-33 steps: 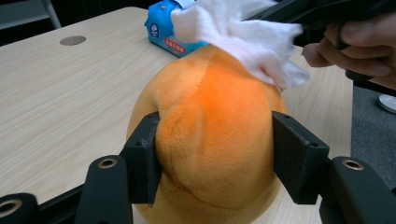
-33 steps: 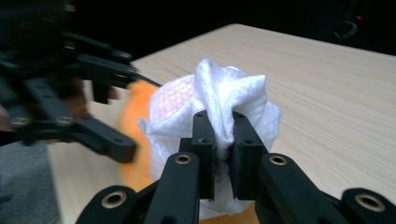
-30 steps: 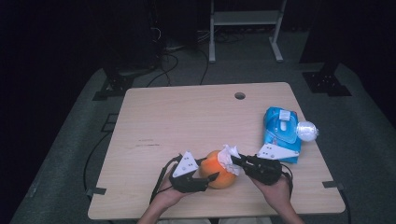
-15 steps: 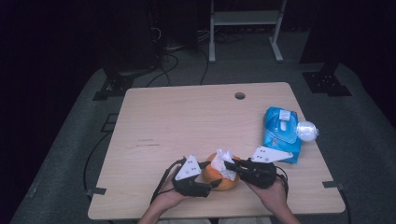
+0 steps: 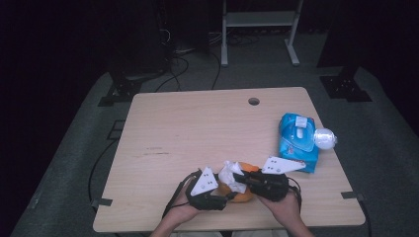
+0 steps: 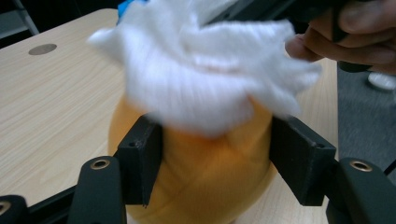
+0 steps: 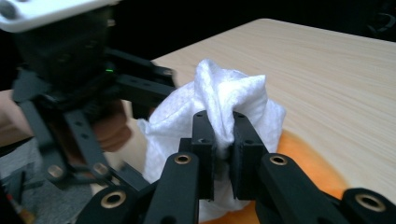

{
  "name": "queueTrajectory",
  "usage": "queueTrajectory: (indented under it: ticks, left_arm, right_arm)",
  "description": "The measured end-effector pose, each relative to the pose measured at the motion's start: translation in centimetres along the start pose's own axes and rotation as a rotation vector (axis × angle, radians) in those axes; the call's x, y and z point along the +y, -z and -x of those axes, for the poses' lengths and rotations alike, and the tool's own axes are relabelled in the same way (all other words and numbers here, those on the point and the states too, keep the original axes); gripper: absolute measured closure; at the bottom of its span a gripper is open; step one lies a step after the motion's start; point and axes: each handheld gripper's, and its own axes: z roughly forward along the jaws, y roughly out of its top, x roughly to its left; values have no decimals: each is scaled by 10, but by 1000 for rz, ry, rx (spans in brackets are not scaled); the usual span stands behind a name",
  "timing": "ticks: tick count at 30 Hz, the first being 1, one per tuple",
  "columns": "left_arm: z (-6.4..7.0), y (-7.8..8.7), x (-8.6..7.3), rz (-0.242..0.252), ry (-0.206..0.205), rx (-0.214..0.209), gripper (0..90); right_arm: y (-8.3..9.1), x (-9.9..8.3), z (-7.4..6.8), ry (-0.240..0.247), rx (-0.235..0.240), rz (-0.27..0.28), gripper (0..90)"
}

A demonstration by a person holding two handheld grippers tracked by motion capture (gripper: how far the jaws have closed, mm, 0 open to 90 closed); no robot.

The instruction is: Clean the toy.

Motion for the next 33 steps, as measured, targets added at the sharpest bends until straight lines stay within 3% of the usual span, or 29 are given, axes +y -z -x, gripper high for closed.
queueTrajectory:
  ticks: [3, 4, 6, 7, 12, 14, 17, 19, 20, 22, 24, 25, 27, 29, 33]
  left_arm:
    - [-2, -1, 0, 11, 7, 8, 350]
    - [-2, -3, 0, -3, 12, 20, 289]
    - [-4, -7, -2, -20, 26, 33, 186]
    - [-4, -9, -3, -23, 31, 23, 178]
    - [3, -8, -3, -44, -18, 18, 333]
    - [2, -7, -3, -38, -9, 16, 372]
    - [0, -6, -3, -38, 5, 18, 380]
    - [-1, -5, -4, -33, 5, 17, 379]
    - [-1, -6, -4, -29, 7, 17, 369]
    - [0, -9, -2, -11, 1, 25, 276]
    - [2, -12, -2, -8, -19, 35, 188]
    - [3, -13, -2, -7, -21, 36, 196]
    - [4, -9, -1, -2, -35, 51, 307]
    - [1, -5, 0, 6, 3, 59, 378]
    - [-11, 1, -3, 28, 84, 53, 399]
  right_arm:
    - [7, -1, 11, -3, -78, -6, 812]
    - [8, -3, 14, -26, -77, -2, 812]
    - [9, -3, 13, -38, -60, 0, 812]
    - [8, -3, 10, -36, -43, 1, 811]
    - [-2, 0, -8, 15, 46, -6, 810]
    - [1, 1, -3, 13, 31, -3, 810]
    - [12, -1, 15, -14, -57, -3, 811]
    - [21, -6, 31, -70, -106, -3, 811]
    - [25, -9, 36, -99, -108, -2, 811]
    - [26, -11, 37, -120, -97, 1, 811]
    - [20, -10, 30, -122, -48, 17, 811]
    - [17, -10, 26, -117, -14, 27, 811]
    - [12, -7, 18, -86, 17, 33, 811]
    - [13, -6, 21, -84, 5, 42, 812]
    - [19, -18, 45, -162, -72, 45, 813]
